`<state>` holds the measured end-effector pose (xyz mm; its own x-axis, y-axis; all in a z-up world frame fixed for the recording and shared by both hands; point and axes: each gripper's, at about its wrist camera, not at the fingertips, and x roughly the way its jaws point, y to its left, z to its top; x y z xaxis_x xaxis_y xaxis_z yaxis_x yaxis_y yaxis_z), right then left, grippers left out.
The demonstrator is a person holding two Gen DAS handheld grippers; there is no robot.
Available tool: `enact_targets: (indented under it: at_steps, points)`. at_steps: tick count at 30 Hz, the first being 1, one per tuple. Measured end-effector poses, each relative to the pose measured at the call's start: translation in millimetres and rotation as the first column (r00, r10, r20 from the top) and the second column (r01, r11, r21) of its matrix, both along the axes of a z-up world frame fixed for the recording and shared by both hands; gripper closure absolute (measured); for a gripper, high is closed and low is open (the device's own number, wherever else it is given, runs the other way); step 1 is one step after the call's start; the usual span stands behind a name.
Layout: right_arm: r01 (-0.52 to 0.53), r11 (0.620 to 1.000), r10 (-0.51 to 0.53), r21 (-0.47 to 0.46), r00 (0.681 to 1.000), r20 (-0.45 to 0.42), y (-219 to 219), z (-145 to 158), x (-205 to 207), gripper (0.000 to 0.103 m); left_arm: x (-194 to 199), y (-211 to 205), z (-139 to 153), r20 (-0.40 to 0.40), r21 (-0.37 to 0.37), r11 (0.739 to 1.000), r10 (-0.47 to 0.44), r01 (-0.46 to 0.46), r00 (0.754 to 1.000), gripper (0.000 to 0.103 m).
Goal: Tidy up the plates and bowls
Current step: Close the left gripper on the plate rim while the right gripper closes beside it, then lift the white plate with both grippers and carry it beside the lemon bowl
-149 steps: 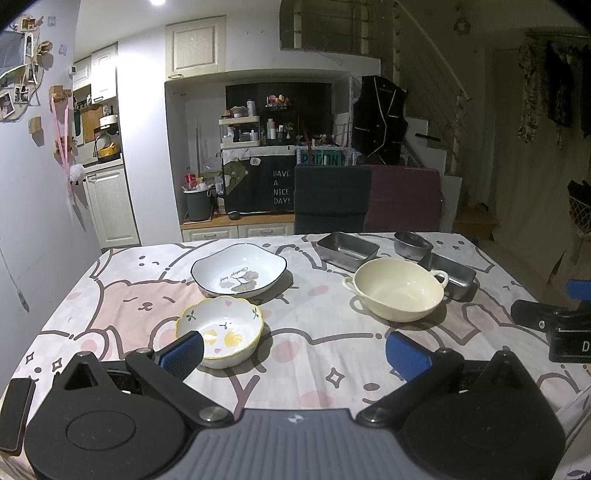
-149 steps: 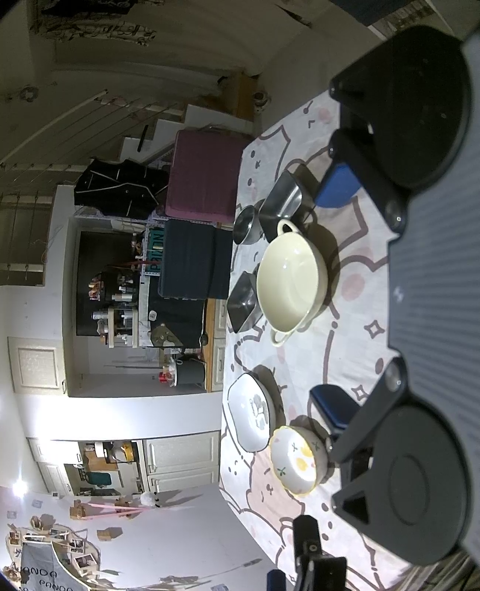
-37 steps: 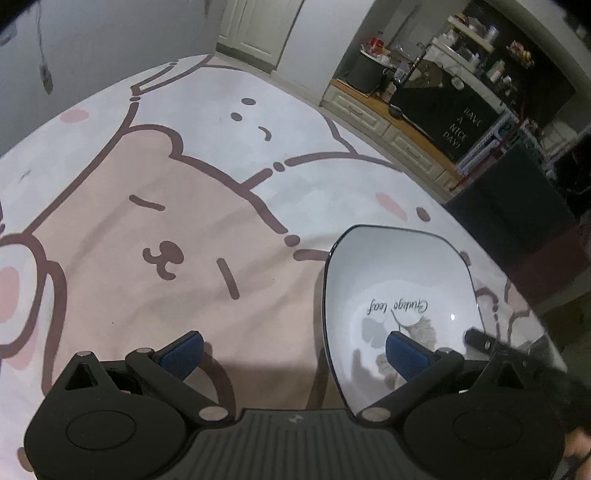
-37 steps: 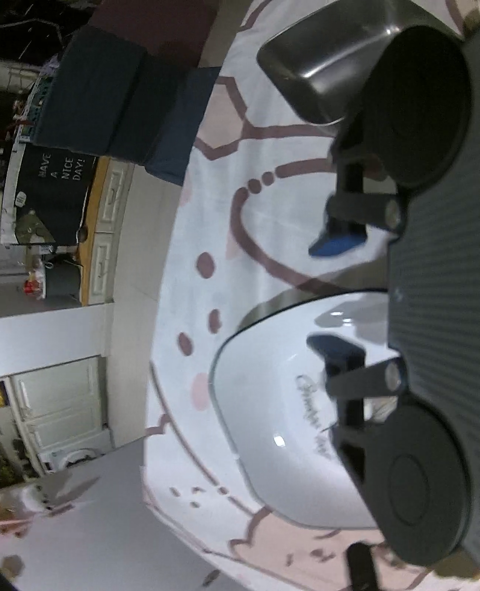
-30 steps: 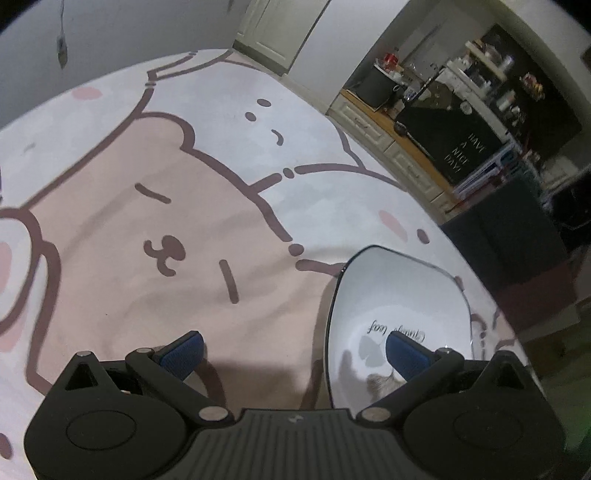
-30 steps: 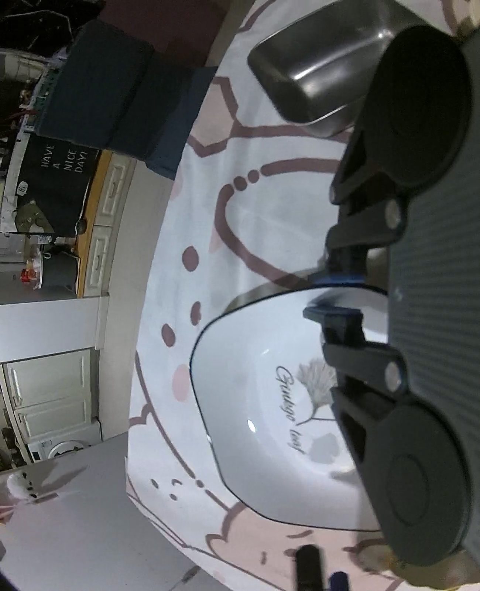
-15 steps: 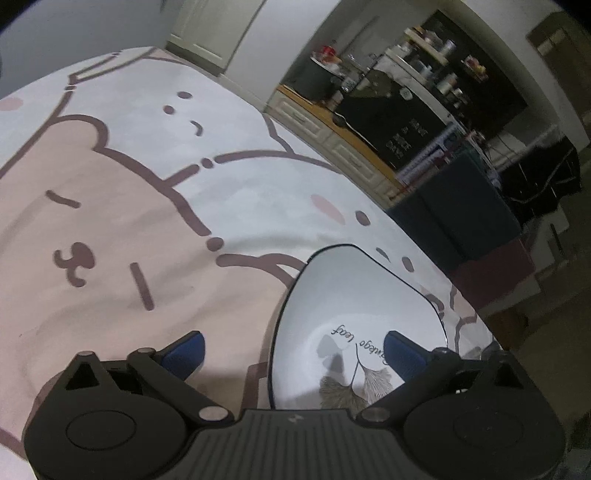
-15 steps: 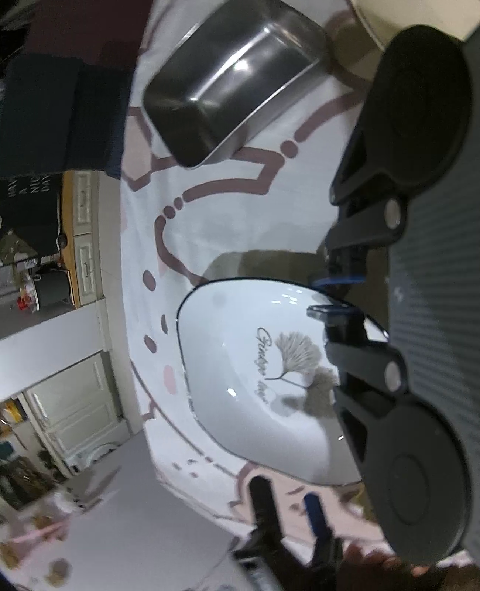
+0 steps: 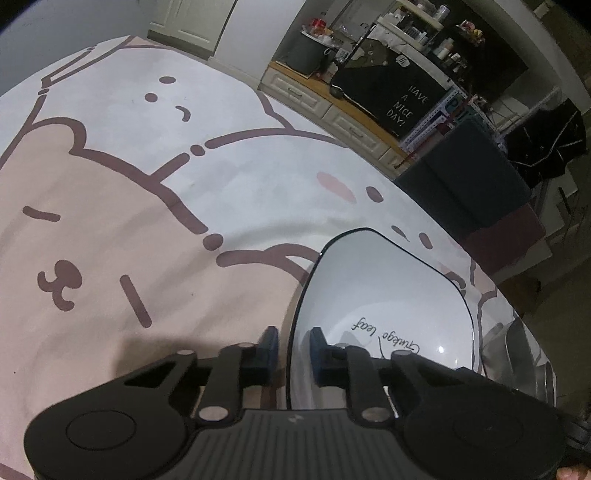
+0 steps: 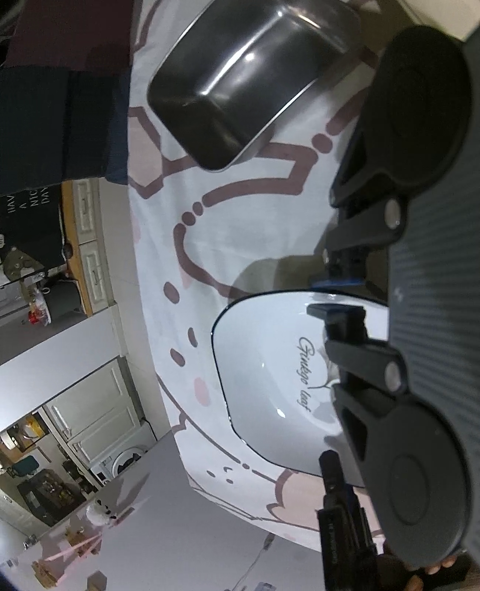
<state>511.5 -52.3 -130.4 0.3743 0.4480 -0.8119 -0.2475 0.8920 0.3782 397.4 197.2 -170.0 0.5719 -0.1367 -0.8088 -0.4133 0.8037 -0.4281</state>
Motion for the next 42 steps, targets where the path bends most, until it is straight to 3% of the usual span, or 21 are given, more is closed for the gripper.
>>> enact_targets:
  at_steps: [8, 14, 24, 34, 39, 42]
  points:
    - [-0.016, 1.000, 0.016, 0.007, 1.000, -0.014, 0.6, -4.7, 0.6, 0.094, 2.2, -2.8, -0.6, 0.011, 0.017, 0.999, -0.029, 0.029, 1.000, 0.092]
    - [0.021, 0.995, -0.010, 0.093, 0.993, -0.118, -9.0, -14.0, 4.0, 0.091, 5.0, 1.2, -3.0, 0.013, -0.007, 0.999, -0.037, 0.037, 0.999, 0.092]
    - [0.089, 0.984, -0.058, 0.157, 0.980, -0.189, -14.0, -27.9, 6.2, 0.094, 17.6, 12.3, -6.5, 0.009, -0.051, 0.993, -0.109, 0.109, 0.994, 0.092]
    - [0.092, 0.986, -0.067, 0.142, 0.983, -0.170, -13.3, -24.5, 3.7, 0.093, 21.7, 10.0, -5.3, 0.015, -0.034, 0.988, -0.152, 0.152, 0.988, 0.093]
    - [0.067, 0.997, -0.063, 0.047, 0.994, -0.087, 0.6, -14.2, -4.3, 0.089, 19.4, 1.3, 7.2, 0.035, 0.008, 0.989, -0.149, 0.149, 0.988, 0.094]
    - [0.056, 0.998, -0.054, 0.034, 0.997, -0.059, -0.6, -2.8, -6.9, 0.089, 18.0, -5.0, 16.0, 0.050, 0.018, 0.985, -0.172, 0.171, 0.984, 0.094]
